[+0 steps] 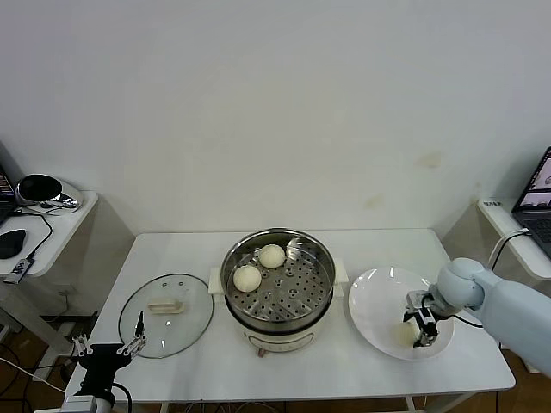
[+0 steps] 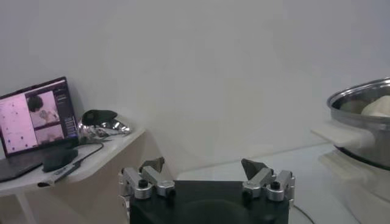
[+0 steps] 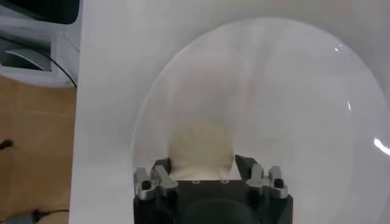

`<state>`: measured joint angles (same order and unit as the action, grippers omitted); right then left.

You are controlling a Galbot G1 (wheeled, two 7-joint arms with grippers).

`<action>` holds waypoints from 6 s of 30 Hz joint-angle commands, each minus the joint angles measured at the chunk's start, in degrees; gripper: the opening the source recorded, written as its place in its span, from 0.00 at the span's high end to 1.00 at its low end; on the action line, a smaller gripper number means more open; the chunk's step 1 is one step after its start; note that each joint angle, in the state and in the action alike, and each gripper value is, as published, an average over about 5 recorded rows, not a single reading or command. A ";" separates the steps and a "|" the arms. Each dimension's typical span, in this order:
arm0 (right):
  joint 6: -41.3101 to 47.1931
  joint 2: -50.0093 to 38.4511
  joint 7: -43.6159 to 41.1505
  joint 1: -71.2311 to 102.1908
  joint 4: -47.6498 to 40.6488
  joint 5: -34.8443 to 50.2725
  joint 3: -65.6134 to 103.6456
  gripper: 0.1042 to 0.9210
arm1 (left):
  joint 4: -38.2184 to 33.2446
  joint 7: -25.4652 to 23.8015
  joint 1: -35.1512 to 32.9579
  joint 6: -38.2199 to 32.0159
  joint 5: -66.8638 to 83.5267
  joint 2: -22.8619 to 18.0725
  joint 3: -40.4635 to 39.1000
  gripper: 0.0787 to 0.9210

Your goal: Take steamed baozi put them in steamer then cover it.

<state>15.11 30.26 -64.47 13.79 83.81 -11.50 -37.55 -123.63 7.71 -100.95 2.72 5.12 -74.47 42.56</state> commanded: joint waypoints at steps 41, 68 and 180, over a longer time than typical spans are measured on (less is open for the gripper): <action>-18.47 34.69 2.04 -47.88 -1.11 22.07 -33.00 0.37 | -0.45 0.17 0.15 -0.28 1.26 -0.26 1.55 0.12; -34.55 38.32 -2.25 -42.68 -0.85 7.64 -37.94 0.35 | 0.24 0.39 0.14 -0.59 1.46 -1.14 2.06 0.12; 5.91 -3.29 -0.45 -29.94 3.42 16.26 -11.37 0.39 | 2.34 -0.79 1.92 0.70 2.84 1.01 0.32 0.12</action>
<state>16.70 30.16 -65.28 2.25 78.26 -8.79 -36.65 -121.47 6.99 -99.51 3.09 7.71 -73.46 44.80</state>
